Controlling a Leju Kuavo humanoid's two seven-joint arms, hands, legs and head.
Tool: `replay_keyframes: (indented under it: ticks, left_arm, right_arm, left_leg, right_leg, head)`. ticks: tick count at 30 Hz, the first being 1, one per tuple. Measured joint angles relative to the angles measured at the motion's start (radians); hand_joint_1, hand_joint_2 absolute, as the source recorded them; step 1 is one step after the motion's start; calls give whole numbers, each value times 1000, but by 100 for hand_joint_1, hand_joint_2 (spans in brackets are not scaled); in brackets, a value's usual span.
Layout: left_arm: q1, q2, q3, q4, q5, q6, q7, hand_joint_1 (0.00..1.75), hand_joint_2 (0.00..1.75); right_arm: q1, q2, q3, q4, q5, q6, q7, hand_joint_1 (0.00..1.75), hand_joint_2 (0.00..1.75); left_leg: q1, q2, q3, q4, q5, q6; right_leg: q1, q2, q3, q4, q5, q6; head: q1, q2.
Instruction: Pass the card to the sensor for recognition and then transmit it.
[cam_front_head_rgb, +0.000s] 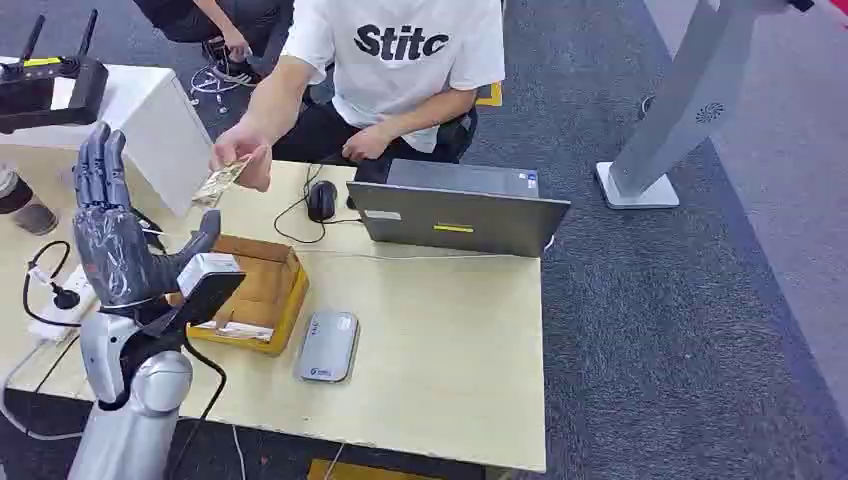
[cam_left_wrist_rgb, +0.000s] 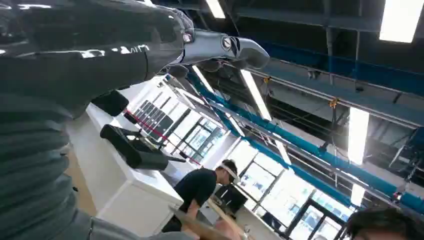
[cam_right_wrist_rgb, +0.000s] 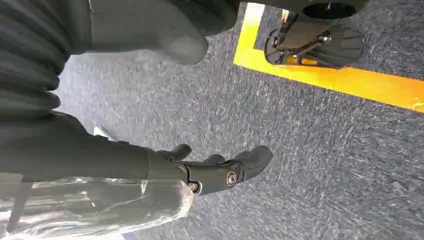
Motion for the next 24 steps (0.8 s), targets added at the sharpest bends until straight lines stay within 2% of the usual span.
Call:
replay_keyframes:
  ticks: [6,9,10,11,12,13,15,24]
  left_arm:
    - [5,-5,-25,61,43,16,-3,0,175]
    - [10,-8,-25,84,61,15,-9,9,175]
    - [13,-8,-25,91,63,16,-9,51,175]
    - [15,-8,-25,97,64,16,-10,51,175]
    - [17,-8,-24,103,66,17,-11,73,175]
    - [20,-9,-25,110,69,18,-11,152,175]
    - [23,-9,-25,122,71,19,-12,171,175]
    - [38,-9,-25,161,71,20,-16,175,175]
  right_arm:
    - [-1,0,26,1,31,-7,10,0,175]
    - [0,0,40,1,42,-13,19,0,175]
    - [0,0,43,1,45,-13,20,0,175]
    - [0,0,44,1,47,-13,21,0,175]
    - [0,0,45,2,48,-13,22,0,175]
    - [0,0,47,2,50,-13,22,0,175]
    - [0,0,50,3,51,-13,26,0,175]
    - [1,0,56,6,54,-13,26,0,175]
  left_leg:
    - [0,0,0,0,0,0]
    - [0,0,-1,0,0,0]
    - [0,0,-1,0,0,0]
    - [0,0,-1,0,0,0]
    - [0,0,-1,0,0,0]
    - [0,0,-1,0,0,0]
    - [0,0,-1,0,0,0]
    - [0,0,-1,0,0,0]
  right_leg:
    - [0,0,0,0,0,0]
    - [0,0,0,0,0,0]
    - [0,0,0,0,0,0]
    - [0,0,0,0,0,0]
    - [0,0,0,0,0,0]
    - [0,0,0,0,0,0]
    - [0,0,-1,0,0,0]
    - [0,0,-1,0,0,0]
  head:
    - [0,0]
    - [0,0]
    - [0,0]
    - [0,0]
    - [0,0]
    - [0,0]
    - [0,0]
    - [0,0]
